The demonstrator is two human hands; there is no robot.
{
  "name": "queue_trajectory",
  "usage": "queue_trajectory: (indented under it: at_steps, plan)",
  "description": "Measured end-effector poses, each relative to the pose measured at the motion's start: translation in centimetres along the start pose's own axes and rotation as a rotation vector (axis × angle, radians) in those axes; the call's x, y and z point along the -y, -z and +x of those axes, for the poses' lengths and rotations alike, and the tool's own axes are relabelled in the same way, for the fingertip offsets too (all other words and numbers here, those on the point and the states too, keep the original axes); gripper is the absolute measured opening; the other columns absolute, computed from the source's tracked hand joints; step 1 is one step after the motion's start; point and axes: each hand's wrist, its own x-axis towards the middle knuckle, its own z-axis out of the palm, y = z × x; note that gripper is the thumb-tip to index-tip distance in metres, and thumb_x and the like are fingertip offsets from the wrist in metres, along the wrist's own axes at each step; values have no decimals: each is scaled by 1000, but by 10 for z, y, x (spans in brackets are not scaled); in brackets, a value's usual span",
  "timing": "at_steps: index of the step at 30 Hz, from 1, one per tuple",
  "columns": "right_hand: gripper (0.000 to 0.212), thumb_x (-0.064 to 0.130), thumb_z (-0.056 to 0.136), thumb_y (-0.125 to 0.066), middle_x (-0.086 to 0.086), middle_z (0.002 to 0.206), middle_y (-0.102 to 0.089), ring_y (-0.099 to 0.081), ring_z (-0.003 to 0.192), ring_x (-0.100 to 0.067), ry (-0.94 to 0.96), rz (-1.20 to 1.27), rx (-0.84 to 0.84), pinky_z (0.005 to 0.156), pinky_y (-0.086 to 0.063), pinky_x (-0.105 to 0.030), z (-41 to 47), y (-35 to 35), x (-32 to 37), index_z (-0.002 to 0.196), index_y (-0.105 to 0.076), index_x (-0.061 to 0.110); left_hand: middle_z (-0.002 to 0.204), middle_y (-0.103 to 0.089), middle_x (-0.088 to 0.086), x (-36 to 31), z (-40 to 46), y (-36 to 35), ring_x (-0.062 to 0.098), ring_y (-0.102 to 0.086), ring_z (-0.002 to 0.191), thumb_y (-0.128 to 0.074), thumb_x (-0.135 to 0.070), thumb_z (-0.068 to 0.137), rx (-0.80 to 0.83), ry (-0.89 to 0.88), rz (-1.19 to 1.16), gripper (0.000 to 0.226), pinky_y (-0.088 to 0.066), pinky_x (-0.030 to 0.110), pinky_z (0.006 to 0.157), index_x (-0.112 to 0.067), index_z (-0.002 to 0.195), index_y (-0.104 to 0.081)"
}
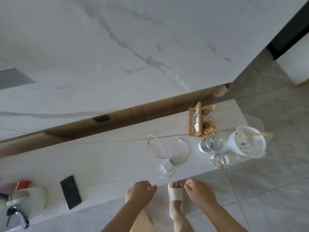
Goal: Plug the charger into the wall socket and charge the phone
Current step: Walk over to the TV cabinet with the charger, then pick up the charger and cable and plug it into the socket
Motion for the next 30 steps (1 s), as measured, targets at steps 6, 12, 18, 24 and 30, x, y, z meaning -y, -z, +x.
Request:
queue_trajectory:
  at_steps: [6,12,18,24,30]
  plan:
    - [29,29,93,-40,-4,117,-64,-56,113,-23,64,-117,33,88,-44,-32,84,-1,-15,111,-57,15,107,-72,-9,-30,59,-32,14,-67,98,-50,-50,85,28,-9,-64,29,-50,25,83,-33,102,-66]
    - [34,32,93,-40,-4,125,-57,-51,119,-23,72,-156,74,92,-43,-32,154,-46,-24,122,-51,16,132,-56,-2,-39,144,-65,19,-52,123,-45,-38,94,24,-57,25,38,-44,28,99,-25,127,-56]
    - [46,34,93,-44,2,140,-44,-36,133,-18,241,-252,0,105,-37,-28,221,-90,-31,135,-37,18,137,-49,3,-49,229,-103,22,-41,130,-47,-33,94,-17,-167,251,44,-36,34,106,-17,134,-44]
    - [47,39,45,-86,3,79,-66,-68,77,-22,299,-376,-128,58,-54,-31,249,-118,-53,82,-66,19,135,-46,6,-51,262,-129,25,-43,126,-62,-40,86,-31,-240,433,61,-33,36,105,-13,134,-37]
    - [50,31,27,-92,2,57,-61,-62,56,-23,243,-423,-237,47,-48,-31,252,-132,-51,62,-59,17,132,-47,6,-42,271,-135,23,-44,126,-61,-37,88,-60,-207,379,53,-33,33,106,-14,131,-42]
